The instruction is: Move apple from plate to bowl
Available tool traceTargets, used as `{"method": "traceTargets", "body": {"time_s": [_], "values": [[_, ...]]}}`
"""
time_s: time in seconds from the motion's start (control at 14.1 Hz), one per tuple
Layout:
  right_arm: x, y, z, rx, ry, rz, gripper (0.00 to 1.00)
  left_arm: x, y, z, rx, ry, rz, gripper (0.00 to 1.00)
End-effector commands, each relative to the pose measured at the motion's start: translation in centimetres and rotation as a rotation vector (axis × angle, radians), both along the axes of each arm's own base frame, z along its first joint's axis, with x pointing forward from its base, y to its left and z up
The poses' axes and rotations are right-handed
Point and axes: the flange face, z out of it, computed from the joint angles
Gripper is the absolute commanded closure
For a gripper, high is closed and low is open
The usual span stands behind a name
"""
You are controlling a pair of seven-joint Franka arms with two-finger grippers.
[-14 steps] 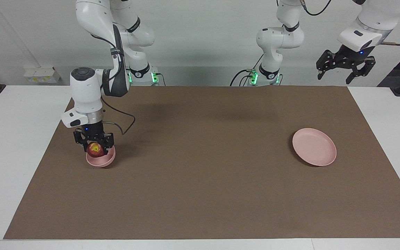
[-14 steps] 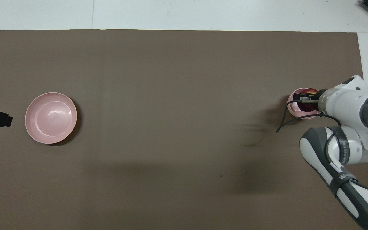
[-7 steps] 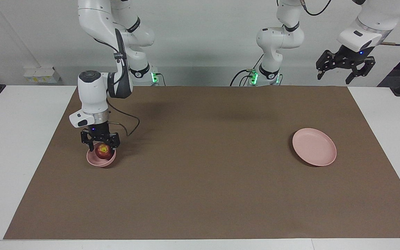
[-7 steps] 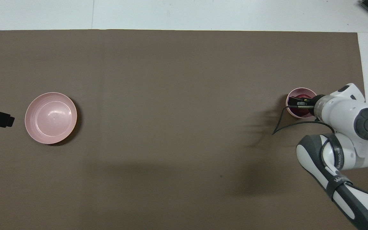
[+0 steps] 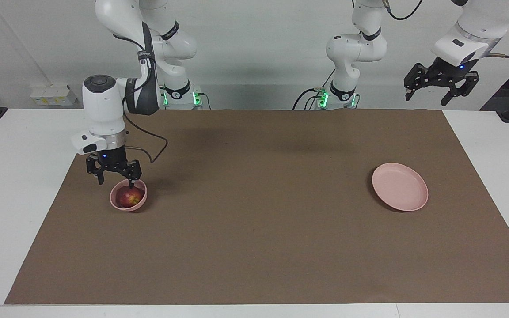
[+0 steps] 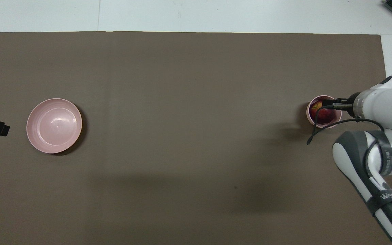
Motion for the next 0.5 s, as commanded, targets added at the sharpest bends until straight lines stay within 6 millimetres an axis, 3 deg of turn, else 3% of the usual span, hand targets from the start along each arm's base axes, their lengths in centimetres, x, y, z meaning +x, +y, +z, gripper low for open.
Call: {"method": "traceTargets", "body": {"time_s": [0.0, 0.42], "values": [[-0.6, 0.8, 6.6, 0.110, 0.089, -0.005, 0.00, 0.3, 1.2, 0.4, -0.040, 0.011, 0.023, 0.00], [-2.4, -0.1, 16.0, 0.188, 0.225, -0.004, 0.00, 0.4, 0.7, 0.6, -0.048, -0.004, 0.016, 0.00]]}}
